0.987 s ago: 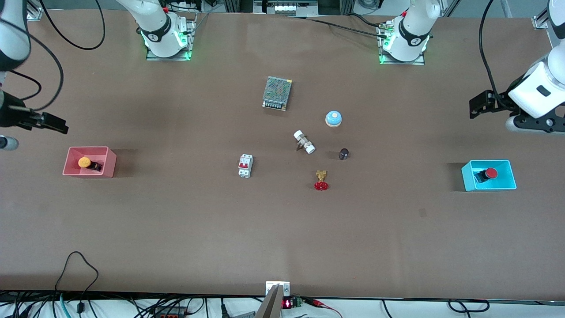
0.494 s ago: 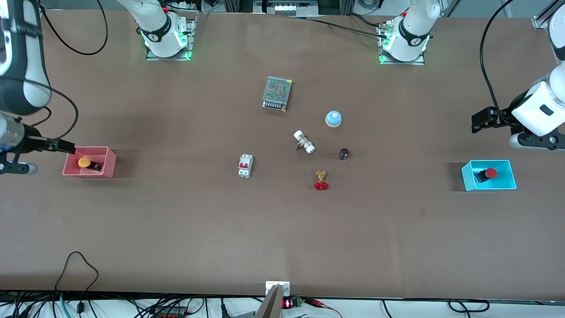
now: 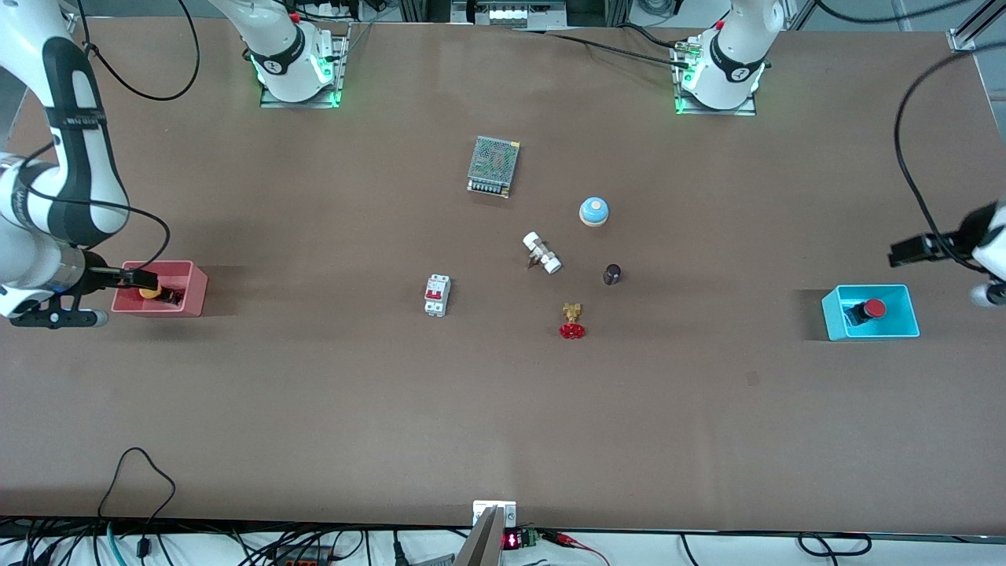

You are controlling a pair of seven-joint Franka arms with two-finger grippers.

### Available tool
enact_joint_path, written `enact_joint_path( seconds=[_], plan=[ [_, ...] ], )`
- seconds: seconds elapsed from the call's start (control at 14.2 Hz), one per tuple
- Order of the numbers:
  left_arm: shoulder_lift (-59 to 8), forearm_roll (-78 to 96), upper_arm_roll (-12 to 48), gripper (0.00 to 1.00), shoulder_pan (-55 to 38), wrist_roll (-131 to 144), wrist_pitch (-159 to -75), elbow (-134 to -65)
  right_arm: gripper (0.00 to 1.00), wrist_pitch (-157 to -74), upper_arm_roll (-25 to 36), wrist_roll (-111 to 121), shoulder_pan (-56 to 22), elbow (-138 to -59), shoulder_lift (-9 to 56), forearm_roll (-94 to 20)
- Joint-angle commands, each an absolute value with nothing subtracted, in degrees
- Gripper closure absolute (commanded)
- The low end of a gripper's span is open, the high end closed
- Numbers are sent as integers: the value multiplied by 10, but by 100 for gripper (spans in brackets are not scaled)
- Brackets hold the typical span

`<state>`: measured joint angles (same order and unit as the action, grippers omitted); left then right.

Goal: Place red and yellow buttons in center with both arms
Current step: 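Lower both grippers into the boxes and close on the buttons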

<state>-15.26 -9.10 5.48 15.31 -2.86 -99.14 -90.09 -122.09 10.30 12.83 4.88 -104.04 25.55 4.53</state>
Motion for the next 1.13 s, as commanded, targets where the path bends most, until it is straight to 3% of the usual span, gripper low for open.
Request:
enact_joint_path(
  seconds=[0.0,0.42,0.78,1.06],
  plan=[
    [-206,-121,58,0,177,-47,-1012,-886,0,-1230,99,138,55,-1040,273,51],
    [-306,-120,58,0,221,-142,-1150,-897,0,-1245,99,137,61,-1036,294,50],
    [-327,-120,58,0,245,-145,-1243,-953,0,-1245,98,138,62,-1036,305,50],
    [-328,-120,58,9,247,-145,-1281,-995,1,-1245,98,137,62,-1035,313,50]
  ],
)
